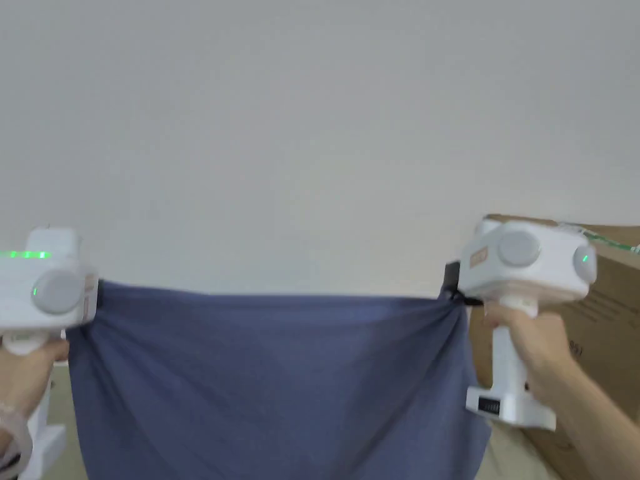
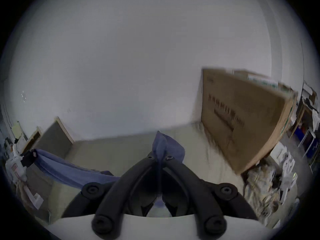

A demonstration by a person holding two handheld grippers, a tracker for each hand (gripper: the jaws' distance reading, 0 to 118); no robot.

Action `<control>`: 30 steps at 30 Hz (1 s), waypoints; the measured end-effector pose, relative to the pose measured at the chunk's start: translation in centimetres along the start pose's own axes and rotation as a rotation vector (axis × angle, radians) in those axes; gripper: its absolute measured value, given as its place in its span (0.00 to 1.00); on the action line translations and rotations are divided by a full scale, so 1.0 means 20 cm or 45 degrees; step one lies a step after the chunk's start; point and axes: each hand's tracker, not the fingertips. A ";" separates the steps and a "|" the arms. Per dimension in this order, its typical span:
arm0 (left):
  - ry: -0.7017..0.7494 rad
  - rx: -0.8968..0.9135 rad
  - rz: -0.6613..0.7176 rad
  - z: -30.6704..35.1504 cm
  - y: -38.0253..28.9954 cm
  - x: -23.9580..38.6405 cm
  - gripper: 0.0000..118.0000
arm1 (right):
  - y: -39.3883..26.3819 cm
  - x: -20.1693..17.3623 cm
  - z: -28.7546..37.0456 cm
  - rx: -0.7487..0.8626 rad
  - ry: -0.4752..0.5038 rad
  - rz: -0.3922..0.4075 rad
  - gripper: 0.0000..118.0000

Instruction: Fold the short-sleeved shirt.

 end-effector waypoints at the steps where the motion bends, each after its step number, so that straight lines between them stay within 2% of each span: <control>1: -0.001 -0.048 -0.005 -0.06 -0.13 0.00 0.00 | -0.10 0.02 -0.11 -0.059 -0.008 0.013 0.03; 6: 0.012 -0.381 -0.090 -0.27 -0.70 0.04 0.00 | -0.62 0.08 -0.48 -0.380 -0.082 0.049 0.03; 9: 0.006 -0.588 -0.090 -0.30 -1.00 0.02 0.00 | -0.92 0.12 -0.57 -0.538 -0.138 0.142 0.03; 10: 0.005 -0.637 -0.077 -0.30 -1.08 0.01 0.00 | -1.02 0.14 -0.58 -0.580 -0.145 0.139 0.03; 12: 0.002 -0.691 -0.054 -0.25 -1.21 -0.02 0.00 | -1.18 0.20 -0.58 -0.644 -0.107 0.064 0.03; 20: -0.059 -0.695 -0.147 0.13 -1.44 -0.17 0.00 | -1.56 0.35 -0.18 -0.670 -0.065 -0.049 0.03; 24: -0.081 -0.692 -0.093 0.49 -1.56 -0.26 0.00 | -1.72 0.41 0.12 -0.650 -0.041 -0.072 0.03; 26: -0.091 -0.719 -0.143 0.65 -1.63 -0.29 0.00 | -1.81 0.44 0.24 -0.642 -0.029 -0.111 0.03; 28: -0.084 -0.739 -0.202 0.80 -1.70 -0.31 0.00 | -1.91 0.47 0.37 -0.645 -0.020 -0.116 0.03; 30: -0.104 -0.765 -0.154 0.91 -1.76 -0.35 0.00 | -2.02 0.47 0.47 -0.655 -0.028 -0.107 0.03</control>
